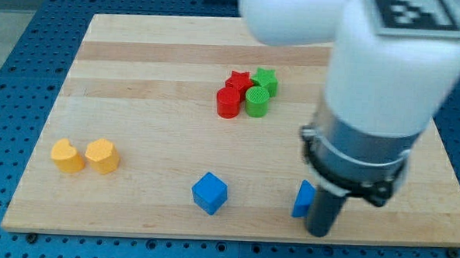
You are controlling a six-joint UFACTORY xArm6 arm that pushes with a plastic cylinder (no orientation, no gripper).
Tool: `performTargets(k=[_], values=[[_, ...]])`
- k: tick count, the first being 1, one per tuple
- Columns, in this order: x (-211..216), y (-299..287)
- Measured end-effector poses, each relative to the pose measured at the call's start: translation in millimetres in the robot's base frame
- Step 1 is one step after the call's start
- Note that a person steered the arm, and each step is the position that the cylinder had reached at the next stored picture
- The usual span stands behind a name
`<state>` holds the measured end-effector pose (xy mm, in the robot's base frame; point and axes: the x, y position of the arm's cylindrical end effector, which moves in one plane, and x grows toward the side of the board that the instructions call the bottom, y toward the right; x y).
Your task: Push the blue triangle to the bottom right of the board
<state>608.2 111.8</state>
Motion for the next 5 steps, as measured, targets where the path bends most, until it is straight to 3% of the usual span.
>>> performTargets(k=[1, 2, 5], values=[[-8, 22], [9, -4], [-5, -94]])
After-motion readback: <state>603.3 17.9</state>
